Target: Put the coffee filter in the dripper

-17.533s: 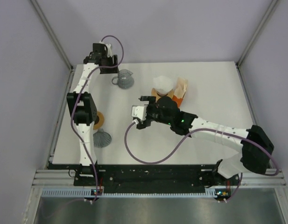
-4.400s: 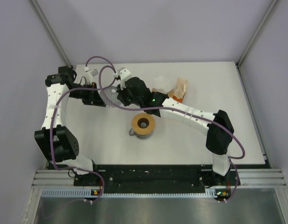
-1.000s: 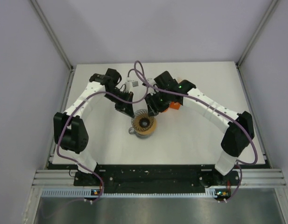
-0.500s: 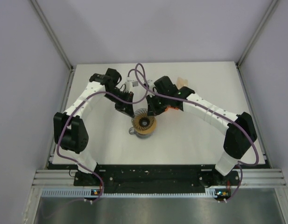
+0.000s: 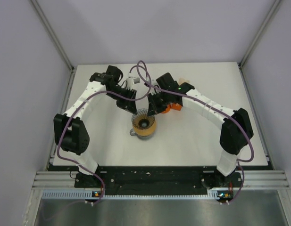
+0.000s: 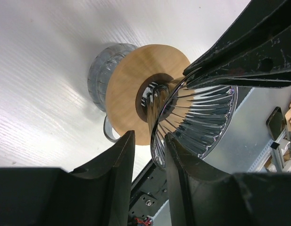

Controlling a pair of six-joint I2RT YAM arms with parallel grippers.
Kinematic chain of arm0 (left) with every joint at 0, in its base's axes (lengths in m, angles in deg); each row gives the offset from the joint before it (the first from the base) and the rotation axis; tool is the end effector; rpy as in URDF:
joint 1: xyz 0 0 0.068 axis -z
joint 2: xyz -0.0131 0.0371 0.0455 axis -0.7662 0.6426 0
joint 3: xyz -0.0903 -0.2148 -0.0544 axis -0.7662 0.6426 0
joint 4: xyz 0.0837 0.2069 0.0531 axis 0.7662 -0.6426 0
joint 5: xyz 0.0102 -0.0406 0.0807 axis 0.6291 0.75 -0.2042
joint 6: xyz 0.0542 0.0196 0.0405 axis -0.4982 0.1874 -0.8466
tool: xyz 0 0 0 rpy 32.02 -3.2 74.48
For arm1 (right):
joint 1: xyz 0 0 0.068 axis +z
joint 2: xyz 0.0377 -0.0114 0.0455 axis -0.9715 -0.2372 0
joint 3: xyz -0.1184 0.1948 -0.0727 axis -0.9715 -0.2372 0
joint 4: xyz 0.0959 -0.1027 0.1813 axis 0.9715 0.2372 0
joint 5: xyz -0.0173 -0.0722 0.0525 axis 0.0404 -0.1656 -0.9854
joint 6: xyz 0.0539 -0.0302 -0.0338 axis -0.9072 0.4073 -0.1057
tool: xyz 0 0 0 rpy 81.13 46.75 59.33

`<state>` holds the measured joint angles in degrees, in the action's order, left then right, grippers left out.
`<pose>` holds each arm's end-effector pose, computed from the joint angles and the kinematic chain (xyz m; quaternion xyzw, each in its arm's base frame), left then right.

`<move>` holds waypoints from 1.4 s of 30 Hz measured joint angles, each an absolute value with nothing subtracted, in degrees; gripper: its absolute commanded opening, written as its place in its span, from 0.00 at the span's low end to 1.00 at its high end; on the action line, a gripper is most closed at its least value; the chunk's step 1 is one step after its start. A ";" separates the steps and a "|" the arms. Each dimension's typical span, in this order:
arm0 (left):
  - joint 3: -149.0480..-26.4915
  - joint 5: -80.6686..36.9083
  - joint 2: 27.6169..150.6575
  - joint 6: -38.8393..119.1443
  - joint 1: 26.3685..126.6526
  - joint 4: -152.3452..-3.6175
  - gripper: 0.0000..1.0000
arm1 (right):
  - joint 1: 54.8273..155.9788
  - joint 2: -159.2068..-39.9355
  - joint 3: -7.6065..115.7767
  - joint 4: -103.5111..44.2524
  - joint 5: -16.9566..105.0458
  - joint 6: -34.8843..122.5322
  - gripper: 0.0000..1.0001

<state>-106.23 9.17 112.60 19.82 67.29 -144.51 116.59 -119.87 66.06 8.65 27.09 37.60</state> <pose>0.2828 -0.1262 0.2560 0.2590 0.8956 -0.3422 0.1169 0.2595 0.2515 0.2458 -0.2845 0.8834 0.3208 0.1890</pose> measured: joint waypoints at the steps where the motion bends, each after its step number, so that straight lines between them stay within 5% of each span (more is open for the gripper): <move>1: -106.23 9.17 112.60 19.91 67.42 -144.20 0.33 | 116.57 -120.11 66.35 8.91 26.85 37.54 0.00; 8: -104.92 8.49 112.69 20.23 68.69 -142.96 0.00 | 116.53 -120.38 66.68 9.41 26.82 37.34 0.00; 33: -95.08 8.82 107.22 19.86 69.85 -133.73 0.00 | 116.13 -116.53 56.43 -0.69 25.03 34.50 0.00; 42: -98.12 6.70 108.05 17.79 71.29 -136.31 0.17 | 116.46 -116.55 56.86 0.15 26.12 35.98 0.27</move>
<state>-98.12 6.70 108.05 17.79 71.29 -136.31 116.46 -116.55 56.86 0.15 26.12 35.98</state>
